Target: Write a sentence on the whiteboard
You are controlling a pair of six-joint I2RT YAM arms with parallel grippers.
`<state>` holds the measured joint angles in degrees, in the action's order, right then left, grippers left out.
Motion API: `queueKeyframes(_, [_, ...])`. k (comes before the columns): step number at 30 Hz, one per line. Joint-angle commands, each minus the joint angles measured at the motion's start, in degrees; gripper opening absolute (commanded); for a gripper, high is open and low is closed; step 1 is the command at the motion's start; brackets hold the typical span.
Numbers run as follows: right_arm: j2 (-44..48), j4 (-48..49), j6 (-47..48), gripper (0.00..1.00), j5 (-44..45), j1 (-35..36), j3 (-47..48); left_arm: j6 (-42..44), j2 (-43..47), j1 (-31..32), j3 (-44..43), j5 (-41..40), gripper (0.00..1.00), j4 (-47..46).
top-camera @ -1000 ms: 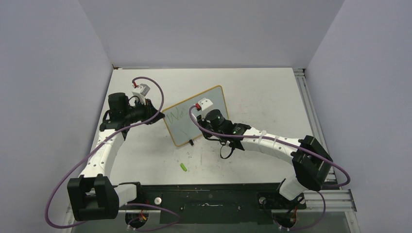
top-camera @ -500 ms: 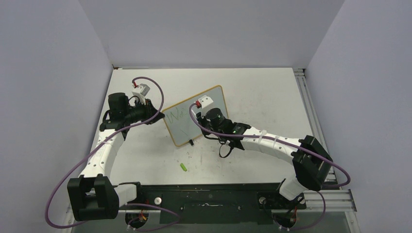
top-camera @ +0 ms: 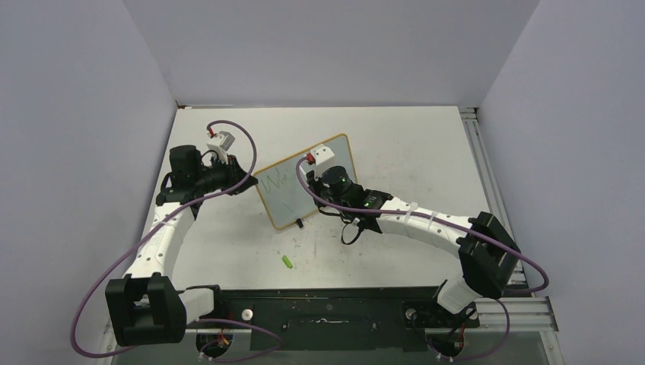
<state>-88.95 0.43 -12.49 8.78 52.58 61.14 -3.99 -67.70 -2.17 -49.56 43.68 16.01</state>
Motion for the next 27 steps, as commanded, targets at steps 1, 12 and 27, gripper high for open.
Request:
queueKeyframes(1, [-1.0,1.5,-0.2,0.05,2.1,-0.5,1.2,0.3,0.6,0.5,-1.5,0.5,0.00,0.6])
queueKeyframes(12, [-0.7,0.4,-1.8,0.05,1.2,-0.6,-2.2,0.3,0.6,0.5,-1.5,0.5,0.00,0.6])
queueKeyframes(27, [0.1,-0.1,-2.1,0.05,1.2,-0.6,-2.8,0.3,0.7,0.5,-1.4,0.4,0.00,0.6])
